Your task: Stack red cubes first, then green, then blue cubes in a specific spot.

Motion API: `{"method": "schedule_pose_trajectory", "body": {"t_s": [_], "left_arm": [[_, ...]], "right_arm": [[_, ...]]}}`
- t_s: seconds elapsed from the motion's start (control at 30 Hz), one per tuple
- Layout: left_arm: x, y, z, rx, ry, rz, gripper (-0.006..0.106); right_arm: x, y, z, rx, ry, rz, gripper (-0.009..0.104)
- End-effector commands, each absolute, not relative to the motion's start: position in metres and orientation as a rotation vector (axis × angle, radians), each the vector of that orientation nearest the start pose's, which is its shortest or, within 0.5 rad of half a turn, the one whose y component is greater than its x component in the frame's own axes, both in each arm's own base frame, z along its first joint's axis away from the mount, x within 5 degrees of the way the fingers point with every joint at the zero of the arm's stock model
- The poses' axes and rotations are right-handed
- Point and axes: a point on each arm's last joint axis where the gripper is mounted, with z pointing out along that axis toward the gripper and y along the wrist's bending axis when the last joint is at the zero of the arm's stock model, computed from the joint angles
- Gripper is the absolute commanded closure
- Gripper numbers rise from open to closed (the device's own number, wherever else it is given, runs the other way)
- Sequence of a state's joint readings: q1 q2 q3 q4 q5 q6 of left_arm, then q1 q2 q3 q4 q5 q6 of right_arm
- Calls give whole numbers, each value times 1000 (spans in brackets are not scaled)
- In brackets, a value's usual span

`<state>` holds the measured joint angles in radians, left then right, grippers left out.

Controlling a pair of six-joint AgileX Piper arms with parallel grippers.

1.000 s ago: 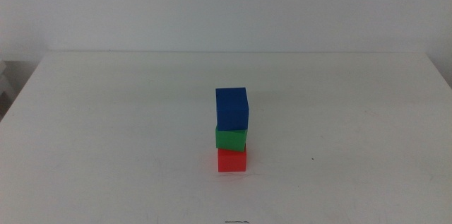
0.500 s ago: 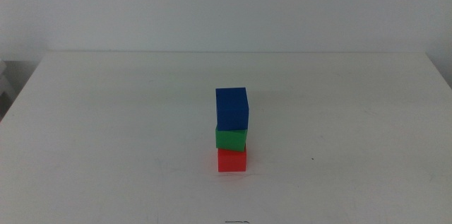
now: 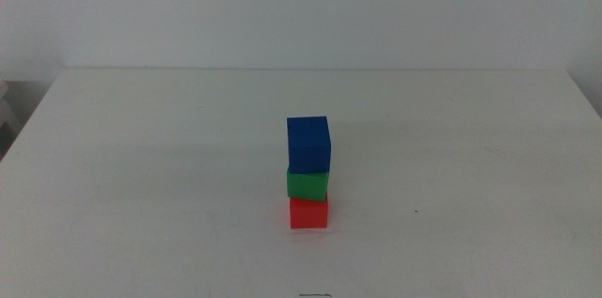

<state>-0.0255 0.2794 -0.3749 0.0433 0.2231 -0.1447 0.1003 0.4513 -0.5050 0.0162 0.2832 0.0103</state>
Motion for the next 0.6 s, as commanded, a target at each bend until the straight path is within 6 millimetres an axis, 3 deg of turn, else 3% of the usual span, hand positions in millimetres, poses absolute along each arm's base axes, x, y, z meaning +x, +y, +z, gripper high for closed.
{"method": "schedule_pose_trajectory", "body": {"t_s": [0.0, 0.17, 0.3, 0.57], "left_arm": [[68, -1, 294, -76, 1534, -113, 7], [60, -1, 245, -78, 1578, -111, 7], [56, -1, 219, -73, 1592, -104, 7], [55, -1, 193, -73, 1618, -101, 7]], "right_arm": [[89, 9, 312, -69, 1625, 82, 27], [73, 7, 260, -71, 1671, 80, 27], [62, 6, 234, -71, 1650, 80, 27], [55, 5, 200, -86, 1659, 59, 27]]}}
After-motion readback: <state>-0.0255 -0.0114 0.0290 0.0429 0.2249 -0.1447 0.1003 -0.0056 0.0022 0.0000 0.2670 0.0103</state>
